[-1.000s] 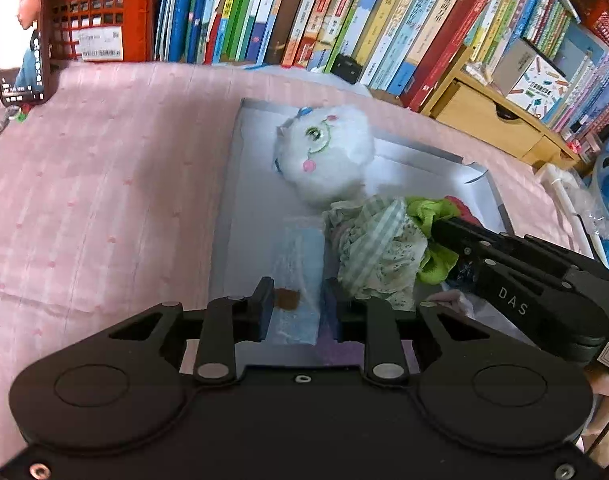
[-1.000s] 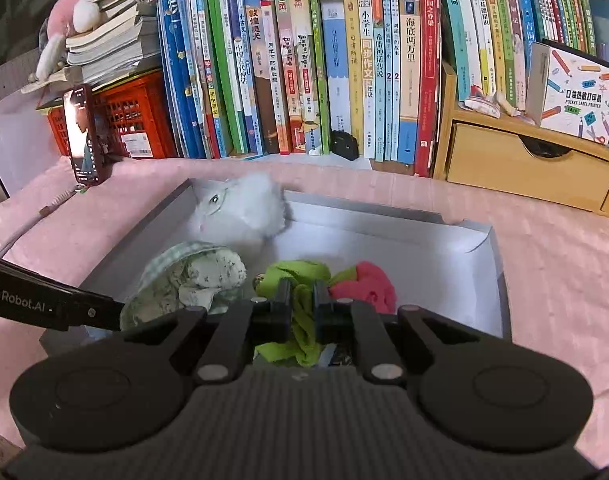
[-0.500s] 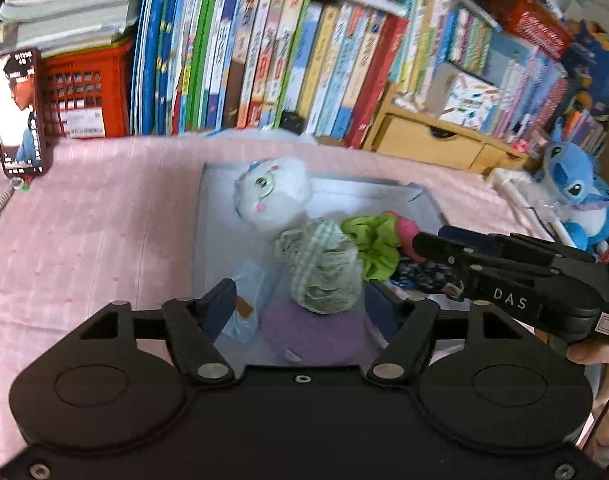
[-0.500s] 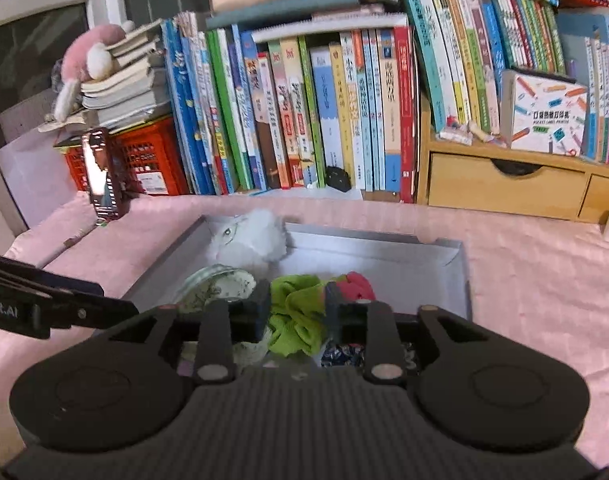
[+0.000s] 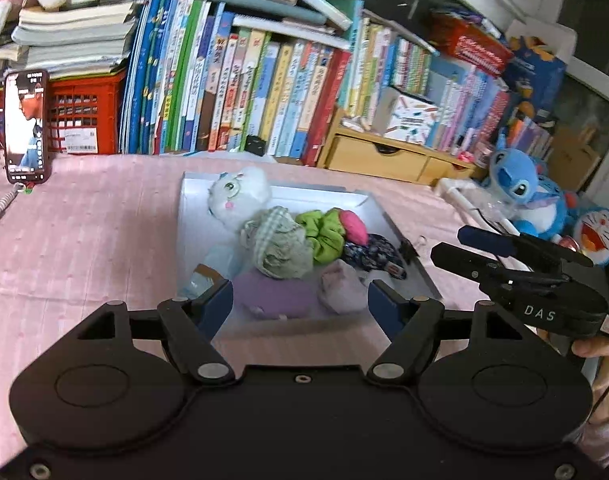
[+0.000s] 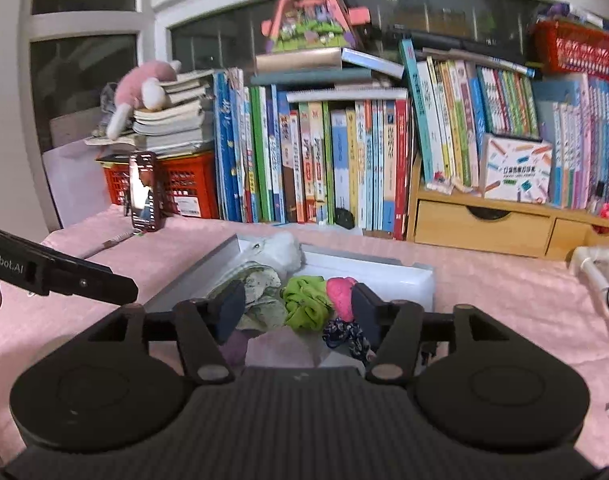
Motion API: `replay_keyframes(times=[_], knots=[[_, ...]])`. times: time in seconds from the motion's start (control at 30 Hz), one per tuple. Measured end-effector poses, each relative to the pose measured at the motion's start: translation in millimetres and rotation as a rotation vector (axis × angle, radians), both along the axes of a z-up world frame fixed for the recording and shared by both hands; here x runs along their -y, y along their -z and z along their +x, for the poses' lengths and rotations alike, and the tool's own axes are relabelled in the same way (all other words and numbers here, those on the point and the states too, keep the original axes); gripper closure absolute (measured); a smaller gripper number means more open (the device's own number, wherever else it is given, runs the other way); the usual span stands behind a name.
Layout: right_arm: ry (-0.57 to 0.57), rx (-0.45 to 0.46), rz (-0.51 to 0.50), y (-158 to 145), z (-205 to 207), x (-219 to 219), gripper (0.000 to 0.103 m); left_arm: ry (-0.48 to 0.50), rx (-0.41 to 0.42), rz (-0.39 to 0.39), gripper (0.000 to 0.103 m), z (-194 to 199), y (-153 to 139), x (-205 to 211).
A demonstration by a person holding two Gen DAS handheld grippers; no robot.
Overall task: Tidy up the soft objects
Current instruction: 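Move the left tool to the yellow sequin pouch while the right tool reaches the white foam block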
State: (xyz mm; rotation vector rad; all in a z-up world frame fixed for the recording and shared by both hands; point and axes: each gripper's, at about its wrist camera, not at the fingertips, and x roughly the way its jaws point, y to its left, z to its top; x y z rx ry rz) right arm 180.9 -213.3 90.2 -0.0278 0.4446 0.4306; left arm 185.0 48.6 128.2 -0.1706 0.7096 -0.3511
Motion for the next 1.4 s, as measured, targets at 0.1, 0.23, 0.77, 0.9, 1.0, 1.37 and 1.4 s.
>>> replay_keyframes(times=[0.1, 0.23, 0.77, 0.9, 1.0, 1.37, 1.4], knots=[[0.011, 0.034, -0.014, -1, -18, 6, 0.025, 0.014, 0.033, 0.007, 0.028, -23, 0, 0], [0.025, 0.070, -0.020, -1, -39, 15, 0.020, 0.031, 0.059, -0.005, 0.028, -51, 5, -2], [0.197, 0.072, -0.030, 33, -85, 61, 0.014, 0.071, 0.161, 0.036, 0.020, -147, 32, 9], [0.225, 0.065, -0.038, 42, -88, 66, 0.011, 0.081, 0.159, 0.028, 0.016, -158, 42, 16], [0.237, 0.063, -0.041, 48, -89, 69, 0.004, 0.072, 0.127, 0.015, 0.016, -159, 58, 21], [0.297, 0.036, -0.034, 70, -84, 78, 0.000, -0.036, 0.132, 0.102, 0.015, -154, 103, 44], [0.299, 0.029, -0.031, 72, -84, 79, 0.000, -0.040, 0.138, 0.110, 0.015, -153, 105, 48]])
